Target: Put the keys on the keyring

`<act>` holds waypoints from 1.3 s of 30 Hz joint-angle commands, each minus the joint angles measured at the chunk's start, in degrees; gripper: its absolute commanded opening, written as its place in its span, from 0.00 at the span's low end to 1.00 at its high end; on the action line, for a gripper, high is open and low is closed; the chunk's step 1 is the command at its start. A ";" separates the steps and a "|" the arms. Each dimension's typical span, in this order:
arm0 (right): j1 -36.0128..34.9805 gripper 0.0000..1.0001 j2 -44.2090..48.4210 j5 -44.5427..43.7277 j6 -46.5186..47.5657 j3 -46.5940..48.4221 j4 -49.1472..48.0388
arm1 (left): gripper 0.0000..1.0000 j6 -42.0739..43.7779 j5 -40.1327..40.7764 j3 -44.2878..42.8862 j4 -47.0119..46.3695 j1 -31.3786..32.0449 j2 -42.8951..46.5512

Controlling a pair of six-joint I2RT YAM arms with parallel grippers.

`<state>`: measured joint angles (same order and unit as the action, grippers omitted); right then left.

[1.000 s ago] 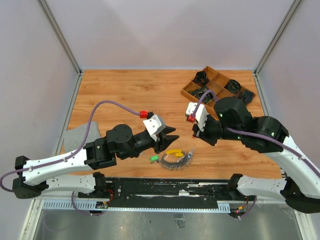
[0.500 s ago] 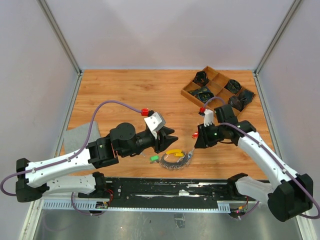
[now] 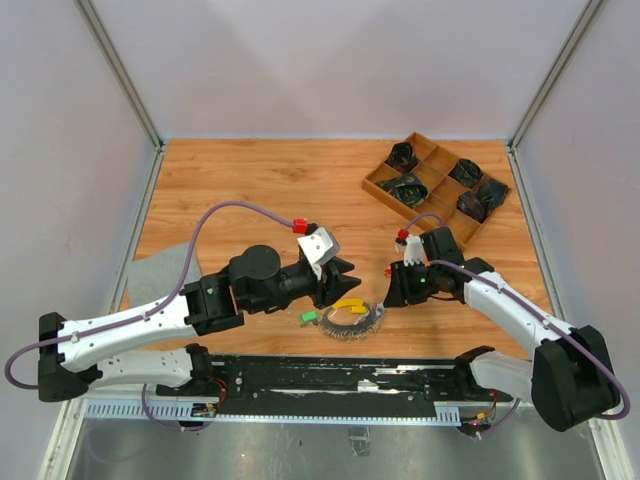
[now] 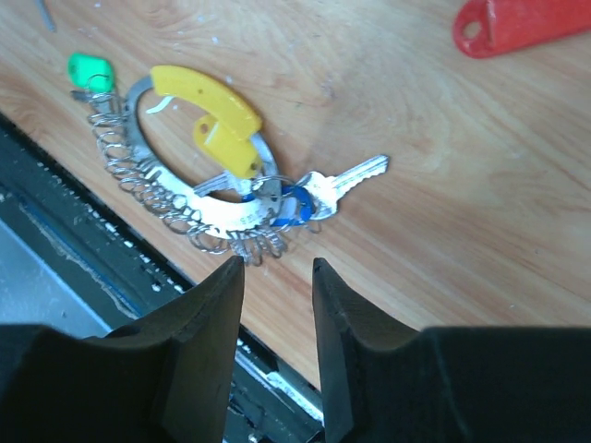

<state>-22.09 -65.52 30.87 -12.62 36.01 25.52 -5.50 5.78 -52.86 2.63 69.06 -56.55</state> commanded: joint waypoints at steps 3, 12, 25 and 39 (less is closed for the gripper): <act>0.42 0.42 0.79 -6.24 -5.20 -3.62 -6.56 | 0.40 -0.66 -1.06 -0.40 -2.31 -0.50 -0.49; 0.01 0.41 5.30 -15.36 -24.65 -7.71 -8.72 | 0.40 -0.66 -0.64 -0.31 -2.55 -0.50 -0.86; -6.70 0.40 9.92 -24.79 -40.35 -9.19 -4.92 | 0.40 -0.35 -0.86 -0.27 -3.33 -0.50 -1.89; -9.53 0.33 3.57 -25.23 -44.83 -10.49 -8.65 | 0.40 -0.39 -0.52 0.43 -3.14 -0.48 -0.62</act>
<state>-30.68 -60.49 6.76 -54.74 26.20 18.61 -5.85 5.26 -52.86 1.39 69.06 -58.35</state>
